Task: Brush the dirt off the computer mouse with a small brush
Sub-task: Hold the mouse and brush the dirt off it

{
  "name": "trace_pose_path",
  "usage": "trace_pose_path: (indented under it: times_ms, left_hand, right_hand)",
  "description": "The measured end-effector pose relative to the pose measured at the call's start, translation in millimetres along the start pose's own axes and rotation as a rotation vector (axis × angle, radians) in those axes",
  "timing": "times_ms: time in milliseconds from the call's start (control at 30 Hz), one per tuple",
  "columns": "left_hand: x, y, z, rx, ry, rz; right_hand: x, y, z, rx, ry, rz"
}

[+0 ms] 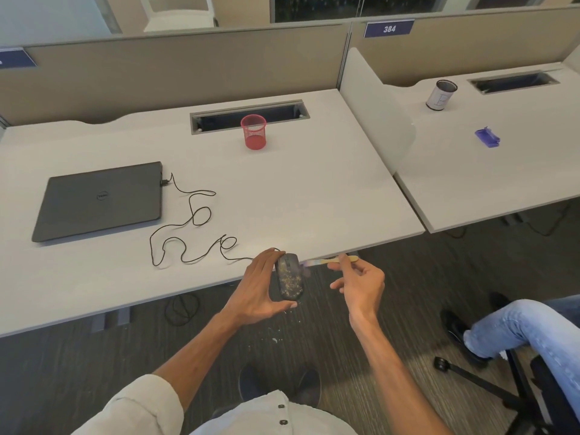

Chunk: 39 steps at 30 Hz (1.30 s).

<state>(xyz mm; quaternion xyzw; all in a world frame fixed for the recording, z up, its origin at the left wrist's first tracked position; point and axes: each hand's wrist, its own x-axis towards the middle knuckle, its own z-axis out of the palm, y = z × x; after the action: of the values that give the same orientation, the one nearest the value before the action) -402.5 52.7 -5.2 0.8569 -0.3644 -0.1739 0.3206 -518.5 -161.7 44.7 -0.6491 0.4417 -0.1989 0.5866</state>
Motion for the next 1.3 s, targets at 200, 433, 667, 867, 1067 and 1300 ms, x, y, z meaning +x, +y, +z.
trace_pose_path:
  times_ms: [200, 433, 667, 867, 1067, 1300]
  left_hand:
    - [-1, 1, 5, -0.008, -0.011, 0.002]
    - [0, 1, 5, -0.017, -0.031, 0.007]
    - [1, 2, 7, -0.016, -0.026, 0.006]
    - [4, 4, 5, -0.024, -0.023, -0.011]
    - [4, 1, 3, -0.025, -0.04, -0.03]
    - [6, 2, 4, -0.018, -0.037, -0.024]
  right_hand:
    - [-11, 6, 6, 0.036, -0.134, -0.007]
    - [-7, 15, -8, -0.035, 0.006, 0.028]
    - [-10, 7, -5, 0.04, -0.076, -0.014]
    - [-12, 13, 3, -0.016, -0.104, -0.017]
    - [-2, 19, -12, -0.012, 0.02, 0.004]
    - [-12, 15, -2, 0.039, -0.128, -0.038]
